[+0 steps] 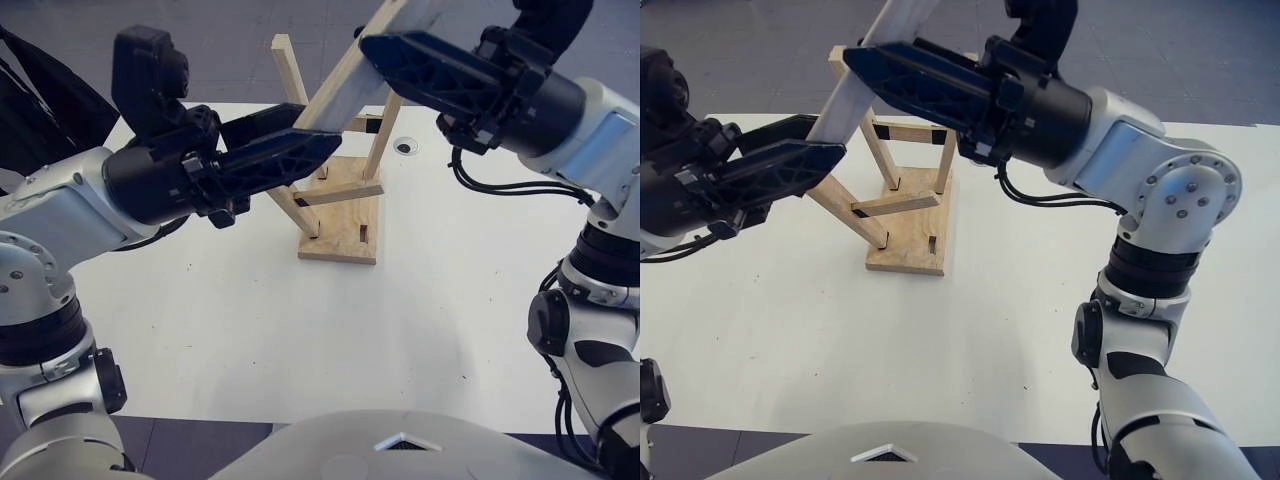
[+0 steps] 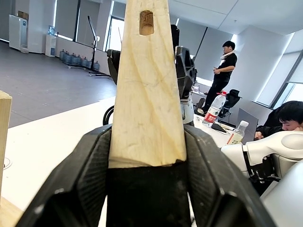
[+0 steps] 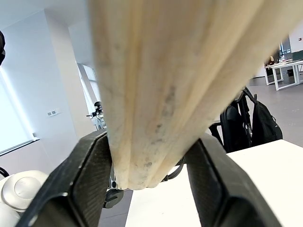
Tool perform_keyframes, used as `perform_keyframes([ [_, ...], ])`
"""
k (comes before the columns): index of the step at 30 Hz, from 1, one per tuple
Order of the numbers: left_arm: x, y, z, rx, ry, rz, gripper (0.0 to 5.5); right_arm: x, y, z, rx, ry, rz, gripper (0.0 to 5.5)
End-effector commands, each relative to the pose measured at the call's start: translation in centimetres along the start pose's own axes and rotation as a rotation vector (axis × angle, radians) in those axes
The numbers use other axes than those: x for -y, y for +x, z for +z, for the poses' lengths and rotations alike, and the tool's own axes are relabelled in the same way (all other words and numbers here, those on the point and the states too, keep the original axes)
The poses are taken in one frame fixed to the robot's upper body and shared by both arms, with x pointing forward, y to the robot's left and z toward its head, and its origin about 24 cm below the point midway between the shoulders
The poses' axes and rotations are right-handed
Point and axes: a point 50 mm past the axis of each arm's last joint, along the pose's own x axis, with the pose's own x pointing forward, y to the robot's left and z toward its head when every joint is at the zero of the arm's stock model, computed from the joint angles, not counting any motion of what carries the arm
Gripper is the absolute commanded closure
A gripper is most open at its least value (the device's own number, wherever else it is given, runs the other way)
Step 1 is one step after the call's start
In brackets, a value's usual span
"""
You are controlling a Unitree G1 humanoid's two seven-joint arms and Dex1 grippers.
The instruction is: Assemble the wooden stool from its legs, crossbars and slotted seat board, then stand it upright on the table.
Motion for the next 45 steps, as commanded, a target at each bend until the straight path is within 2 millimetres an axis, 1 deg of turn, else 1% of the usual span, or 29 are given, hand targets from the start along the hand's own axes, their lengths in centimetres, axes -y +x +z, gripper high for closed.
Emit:
perform_keyframes([
  [1, 0.0, -0.5, -0.2, -0.03, 0.0, 0.016, 3.43, -0.3, -0.2, 0.6, 0.038, -0.004, 0.014, 3.36],
  [6, 0.1, -0.6, -0.4, -0.035, -0.006, 0.011, 3.43, -0.3, -0.3, 1.1, 0.102, 0.041, 0.026, 3.43],
  [14, -0.3, -0.9, -0.2, -0.042, 0.011, 0.026, 3.43, 0.0, -0.3, 0.9, 0.1, 0.057, -0.01, 3.46],
  [15, -0.3, -0.9, 0.0, -0.029, 0.026, 0.023, 3.06, 0.0, -0.4, 0.8, 0.094, 0.054, -0.013, 3.46],
  [20, 0.0, -1.0, 0.4, -0.009, 0.044, -0.008, 2.38, -0.1, -0.4, 0.7, 0.075, 0.039, -0.016, 3.46],
  [21, 0.0, -1.2, 0.4, -0.011, 0.045, -0.005, 2.15, -0.1, -0.4, 0.7, 0.071, 0.036, -0.018, 3.46],
  [23, 0.1, -2.0, 0.7, -0.025, 0.042, -0.005, 2.1, 0.1, -0.7, 0.7, 0.061, 0.018, -0.043, 3.46],
  [25, 0.1, -3.2, 1.0, -0.043, 0.055, 0.03, 2.1, 0.5, -1.2, 1.3, 0.071, -0.008, -0.078, 3.46],
  [28, -0.8, -5.9, 2.2, -0.028, 0.099, 0.159, 2.1, 0.7, -2.6, 3.3, 0.13, -0.065, -0.143, 3.46],
  [30, -1.3, -6.9, 2.1, -0.043, 0.093, 0.208, 2.1, 0.3, -3.4, 4.5, 0.156, -0.11, -0.174, 3.46],
  [31, -1.5, -7.2, 1.3, -0.082, 0.082, 0.227, 2.1, 0.2, -3.8, 4.9, 0.152, -0.133, -0.199, 3.46],
  [32, -1.9, -7.3, -0.1, -0.151, 0.07, 0.254, 2.1, 0.1, -4.6, 5.3, 0.136, -0.165, -0.24, 3.46],
  [34, -2.8, -8.0, -4.0, -0.342, 0.045, 0.331, 2.1, 0.3, -6.5, 5.8, 0.079, -0.223, -0.334, 3.46],
  [35, -3.1, -8.6, -5.6, -0.423, 0.043, 0.373, 2.1, 0.5, -7.2, 5.8, 0.04, -0.249, -0.371, 3.46],
  [36, -3.9, -9.6, -7.4, -0.504, 0.047, 0.446, 2.1, 0.8, -8.2, 5.3, -0.023, -0.278, -0.408, 3.46],
  [37, -4.8, -10.4, -9.0, -0.56, 0.06, 0.519, 2.1, 1.3, -9.2, 4.4, -0.097, -0.298, -0.458, 3.46],
  [38, -5.5, -10.7, -10.2, -0.599, 0.083, 0.561, 2.1, 1.7, -9.9, 3.5, -0.154, -0.302, -0.477, 3.46],
  [39, -6.3, -10.7, -11.3, -0.622, 0.109, 0.607, 2.1, 2.3, -10.3, 2.1, -0.209, -0.293, -0.48, 3.46],
  [41, -7.9, -9.9, -12.7, -0.636, 0.173, 0.669, 2.1, 3.7, -10.7, -0.5, -0.286, -0.27, -0.478, 3.46],
  [44, -9.1, -7.9, -14.9, -0.671, 0.232, 0.657, 2.1, 5.8, -10.5, -4.5, -0.393, -0.259, -0.448, 3.46],
  [45, -9.3, -7.4, -15.4, -0.683, 0.246, 0.649, 2.1, 6.3, -10.4, -5.4, -0.406, -0.259, -0.438, 3.46],
])
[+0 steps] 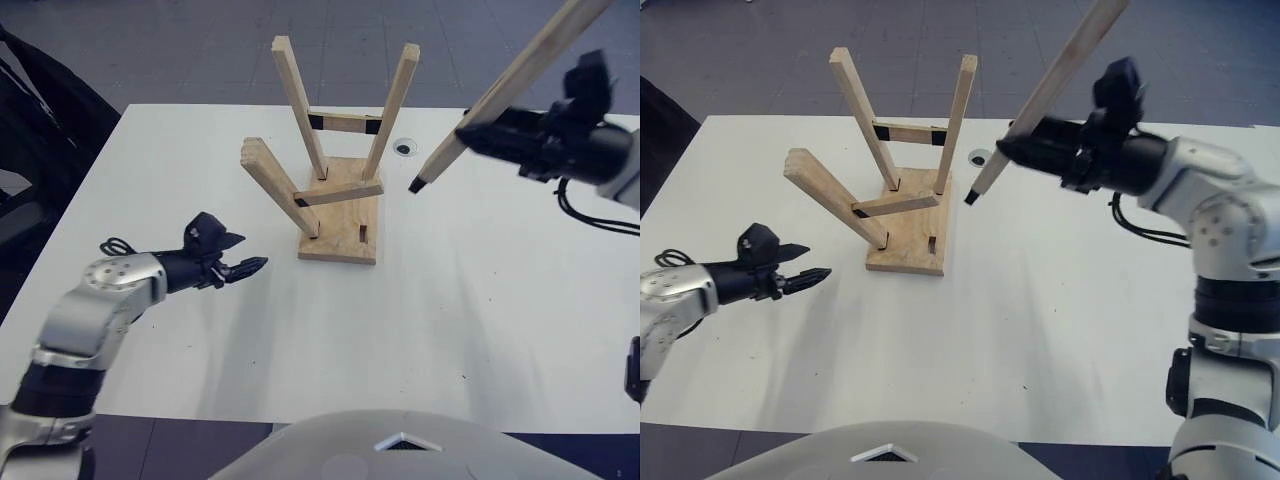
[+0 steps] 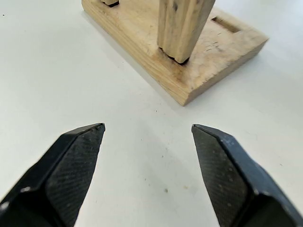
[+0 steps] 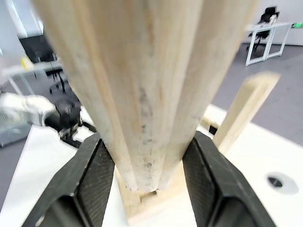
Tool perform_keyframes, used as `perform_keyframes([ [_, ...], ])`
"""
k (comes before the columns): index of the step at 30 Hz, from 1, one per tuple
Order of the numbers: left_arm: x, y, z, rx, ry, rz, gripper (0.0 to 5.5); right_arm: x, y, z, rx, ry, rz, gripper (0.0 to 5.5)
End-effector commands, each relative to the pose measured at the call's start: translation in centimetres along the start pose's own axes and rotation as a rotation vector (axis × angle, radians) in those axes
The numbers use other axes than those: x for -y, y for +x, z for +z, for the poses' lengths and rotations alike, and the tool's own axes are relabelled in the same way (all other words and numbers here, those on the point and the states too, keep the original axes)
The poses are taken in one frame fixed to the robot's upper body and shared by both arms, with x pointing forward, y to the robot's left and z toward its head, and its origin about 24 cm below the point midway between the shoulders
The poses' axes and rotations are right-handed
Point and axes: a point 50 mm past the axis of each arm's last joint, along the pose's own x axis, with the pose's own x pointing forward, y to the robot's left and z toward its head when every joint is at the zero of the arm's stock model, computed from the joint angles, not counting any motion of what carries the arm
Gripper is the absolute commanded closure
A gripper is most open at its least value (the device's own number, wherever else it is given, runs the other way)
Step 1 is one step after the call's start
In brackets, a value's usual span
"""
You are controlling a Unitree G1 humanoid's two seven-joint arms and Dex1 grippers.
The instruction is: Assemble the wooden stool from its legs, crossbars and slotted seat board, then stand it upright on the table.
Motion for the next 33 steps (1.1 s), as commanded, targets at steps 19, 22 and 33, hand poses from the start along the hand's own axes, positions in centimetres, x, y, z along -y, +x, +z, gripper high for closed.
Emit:
perform_keyframes([
  [19, 1.8, 4.8, 0.3, 0.009, 0.04, -0.009, 2.1, 1.4, 7.3, -7.3, -0.05, -0.095, 0.157, 3.47],
  [22, 1.9, 4.7, 0.1, 0.006, 0.032, -0.01, 2.1, 1.1, 7.6, -7.3, -0.07, -0.128, 0.195, 3.47],
  [33, 1.7, 4.4, 0.2, 0.012, 0.016, 0.0, 2.1, 1.5, 5.9, -14.2, -0.392, -0.175, 0.279, 3.47],
])
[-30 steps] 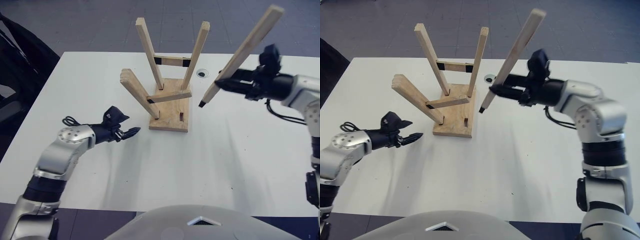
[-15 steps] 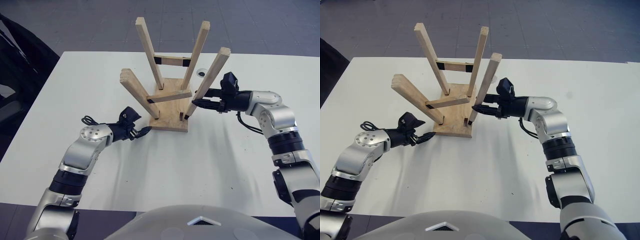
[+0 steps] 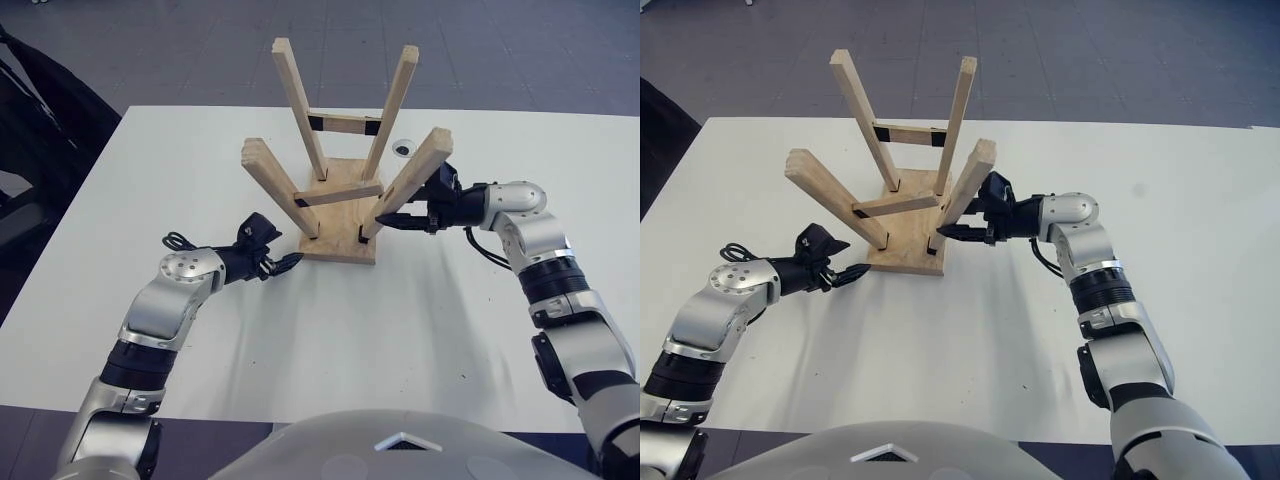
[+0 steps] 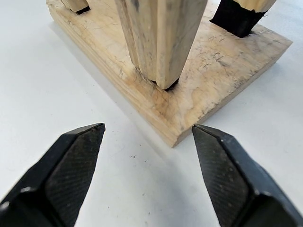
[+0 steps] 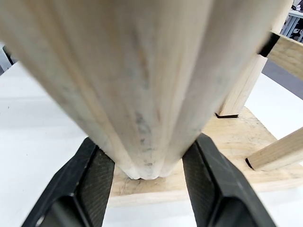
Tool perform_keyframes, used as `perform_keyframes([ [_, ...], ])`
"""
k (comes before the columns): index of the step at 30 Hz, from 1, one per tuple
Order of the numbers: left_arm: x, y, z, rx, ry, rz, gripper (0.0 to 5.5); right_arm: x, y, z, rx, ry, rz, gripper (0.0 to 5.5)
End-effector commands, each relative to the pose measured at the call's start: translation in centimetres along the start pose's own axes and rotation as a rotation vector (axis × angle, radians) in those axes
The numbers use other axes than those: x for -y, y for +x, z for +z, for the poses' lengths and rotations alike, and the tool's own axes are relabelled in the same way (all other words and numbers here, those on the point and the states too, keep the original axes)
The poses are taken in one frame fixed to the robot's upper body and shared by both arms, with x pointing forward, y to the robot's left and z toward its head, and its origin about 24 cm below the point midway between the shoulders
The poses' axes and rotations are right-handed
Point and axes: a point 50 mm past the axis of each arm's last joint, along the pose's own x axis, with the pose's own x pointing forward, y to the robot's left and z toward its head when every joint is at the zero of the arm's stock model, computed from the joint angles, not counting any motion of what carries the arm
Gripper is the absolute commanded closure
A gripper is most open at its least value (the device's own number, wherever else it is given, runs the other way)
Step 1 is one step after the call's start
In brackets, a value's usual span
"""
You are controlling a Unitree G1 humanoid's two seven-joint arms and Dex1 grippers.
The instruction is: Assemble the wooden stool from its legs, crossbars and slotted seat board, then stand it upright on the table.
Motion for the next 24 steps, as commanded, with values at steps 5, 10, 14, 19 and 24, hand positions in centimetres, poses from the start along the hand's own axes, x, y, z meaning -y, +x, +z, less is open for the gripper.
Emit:
perform_keyframes([
  [5, -0.3, -0.7, -0.4, -0.009, -0.007, 0.026, 2.1, -2.4, -2.0, -4.7, -0.33, 0.041, 0.17, 3.47],
  [10, -1.2, -2.3, -0.7, -0.014, 0.0, 0.058, 2.1, -2.4, -2.8, -3.7, -0.312, 0.16, 0.189, 3.47],
  [14, -4.0, -3.4, 0.9, 0.03, 0.04, 0.188, 2.1, -2.1, -2.7, -3.7, -0.307, 0.127, 0.124, 3.47],
  [19, -4.3, -3.0, 3.0, 0.109, 0.056, 0.21, 2.1, -2.5, -2.1, -4.7, -0.217, 0.057, -0.028, 3.47],
  [24, -4.6, -3.3, 6.1, 0.198, 0.108, 0.258, 2.1, -2.9, -1.9, -5.3, -0.211, -0.005, -0.108, 3.47],
])
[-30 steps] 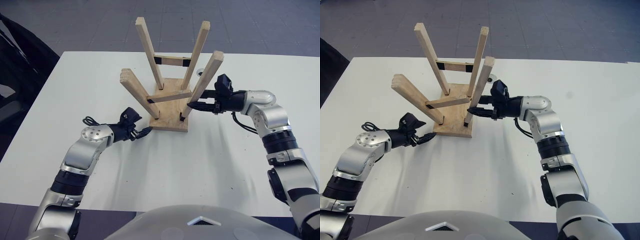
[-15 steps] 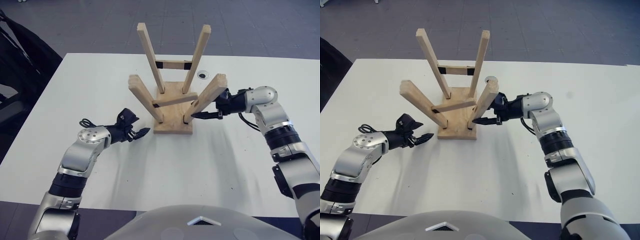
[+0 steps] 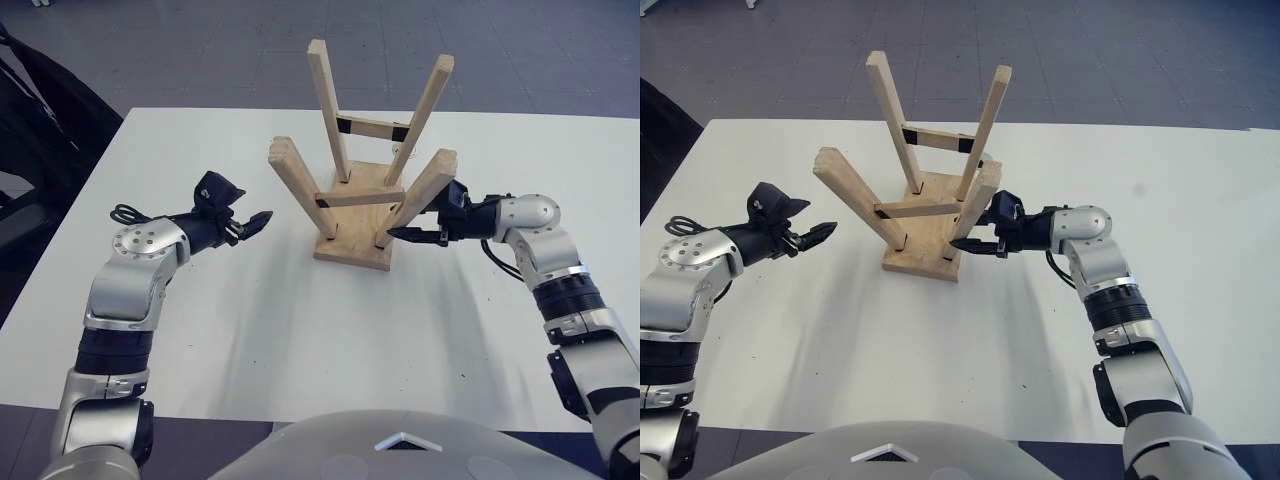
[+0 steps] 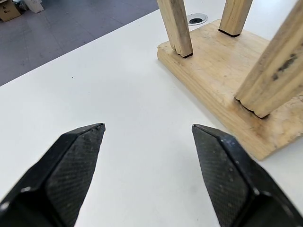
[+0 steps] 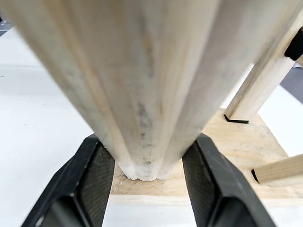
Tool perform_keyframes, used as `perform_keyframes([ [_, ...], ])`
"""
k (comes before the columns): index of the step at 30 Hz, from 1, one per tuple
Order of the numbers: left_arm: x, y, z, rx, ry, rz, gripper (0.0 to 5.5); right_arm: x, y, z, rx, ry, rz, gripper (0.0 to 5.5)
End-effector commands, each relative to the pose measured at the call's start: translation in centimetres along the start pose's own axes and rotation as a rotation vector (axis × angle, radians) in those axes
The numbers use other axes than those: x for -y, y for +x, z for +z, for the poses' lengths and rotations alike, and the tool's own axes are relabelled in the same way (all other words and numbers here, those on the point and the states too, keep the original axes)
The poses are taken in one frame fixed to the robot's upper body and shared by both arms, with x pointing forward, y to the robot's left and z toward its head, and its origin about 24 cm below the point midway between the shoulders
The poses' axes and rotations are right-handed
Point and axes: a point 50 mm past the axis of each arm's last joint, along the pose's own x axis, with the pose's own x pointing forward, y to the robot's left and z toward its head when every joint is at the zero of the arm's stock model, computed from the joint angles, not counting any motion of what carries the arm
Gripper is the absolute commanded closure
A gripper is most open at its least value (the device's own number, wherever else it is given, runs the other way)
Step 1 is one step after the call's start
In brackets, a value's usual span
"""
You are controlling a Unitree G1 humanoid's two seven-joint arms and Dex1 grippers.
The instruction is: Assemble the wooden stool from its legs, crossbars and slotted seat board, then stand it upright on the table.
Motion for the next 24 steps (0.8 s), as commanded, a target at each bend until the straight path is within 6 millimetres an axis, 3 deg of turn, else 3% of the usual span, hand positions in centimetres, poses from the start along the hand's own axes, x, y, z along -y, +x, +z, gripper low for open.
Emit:
perform_keyframes([
  [1, -1.4, -0.2, 4.7, 0.136, 0.064, 0.096, 2.1, -1.5, -0.1, -3.7, -0.171, 0.061, -0.039, 3.47],
  [3, -2.3, -1.1, 9.3, 0.301, 0.097, 0.13, 2.1, -1.5, 0.1, -3.7, -0.164, 0.069, -0.043, 3.47],
  [6, -2.7, -2.6, 14.6, 0.489, 0.142, 0.148, 2.1, -1.5, 0.2, -3.6, -0.161, 0.081, -0.032, 3.47],
  [8, -1.2, -3.2, 17.5, 0.557, 0.182, 0.097, 2.1, -1.4, 0.3, -3.4, -0.157, 0.087, -0.024, 3.47],
  [10, 1.0, -2.9, 18.7, 0.565, 0.195, 0.027, 2.33, -1.3, 0.4, -3.2, -0.155, 0.092, -0.025, 3.47],
  [16, 7.6, 0.4, 16.8, 0.411, 0.298, -0.059, 3.29, -1.0, 1.3, -2.9, -0.139, 0.149, -0.051, 3.47],
  [18, 8.1, 1.6, 15.9, 0.372, 0.325, -0.088, 3.64, -1.1, 1.3, -2.9, -0.143, 0.156, -0.057, 3.47],
  [24, 9.5, 4.6, 13.0, 0.347, 0.48, -0.043, 3.67, -1.2, 1.2, -2.9, -0.148, 0.141, -0.053, 3.47],
])
